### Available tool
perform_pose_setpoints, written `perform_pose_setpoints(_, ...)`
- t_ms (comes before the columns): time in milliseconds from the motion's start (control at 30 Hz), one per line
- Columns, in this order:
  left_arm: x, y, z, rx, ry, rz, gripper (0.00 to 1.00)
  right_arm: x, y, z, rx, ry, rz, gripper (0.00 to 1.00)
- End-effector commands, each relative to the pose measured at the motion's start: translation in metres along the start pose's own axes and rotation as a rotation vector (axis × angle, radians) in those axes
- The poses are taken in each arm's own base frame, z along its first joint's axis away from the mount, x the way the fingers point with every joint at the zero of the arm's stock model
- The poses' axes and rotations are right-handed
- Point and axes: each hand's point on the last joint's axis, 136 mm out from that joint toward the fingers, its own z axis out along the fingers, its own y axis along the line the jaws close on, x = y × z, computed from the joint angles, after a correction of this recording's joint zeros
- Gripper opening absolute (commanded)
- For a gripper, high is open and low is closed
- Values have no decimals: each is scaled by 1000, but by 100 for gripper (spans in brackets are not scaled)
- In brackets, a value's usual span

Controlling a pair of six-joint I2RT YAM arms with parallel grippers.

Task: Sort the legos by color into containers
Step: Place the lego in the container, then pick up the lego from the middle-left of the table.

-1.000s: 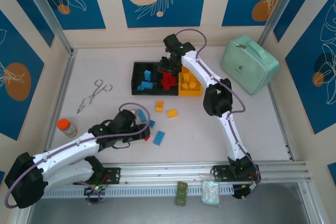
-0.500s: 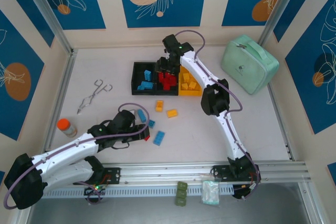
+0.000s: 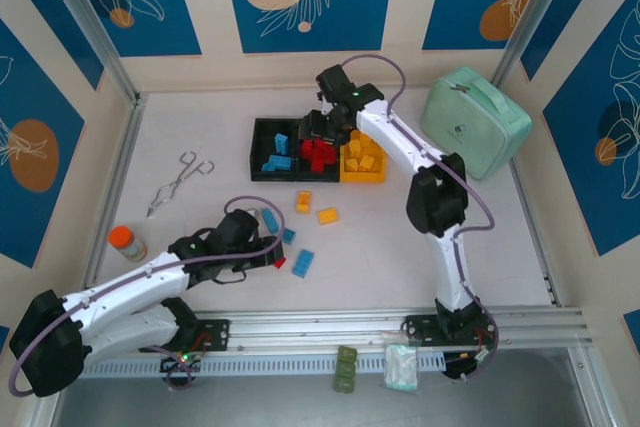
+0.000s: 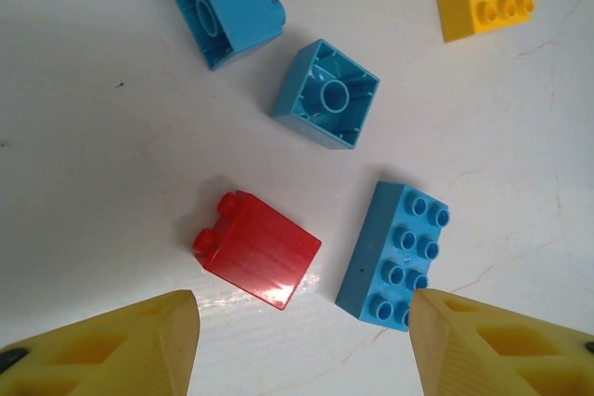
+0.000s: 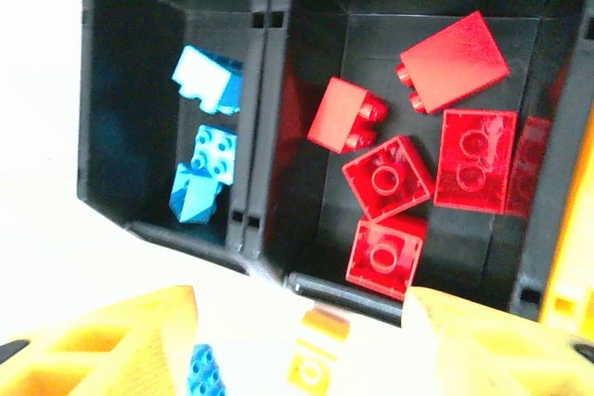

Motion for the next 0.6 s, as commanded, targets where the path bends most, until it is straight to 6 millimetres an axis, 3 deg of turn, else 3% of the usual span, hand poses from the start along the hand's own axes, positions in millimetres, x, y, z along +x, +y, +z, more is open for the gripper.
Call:
perform_pose_setpoints(0, -3, -2, -1, -35, 8, 2, 61, 4, 13, -28, -49, -58, -41, 61)
perform_pose_setpoints(267, 3, 2, 12, -124, 82, -23, 61, 61, -4, -61, -70, -48, -41, 61)
perform_pose_setpoints(567, 11, 12, 30, -324, 158, -37, 68, 147, -53, -77, -32, 6, 13, 62)
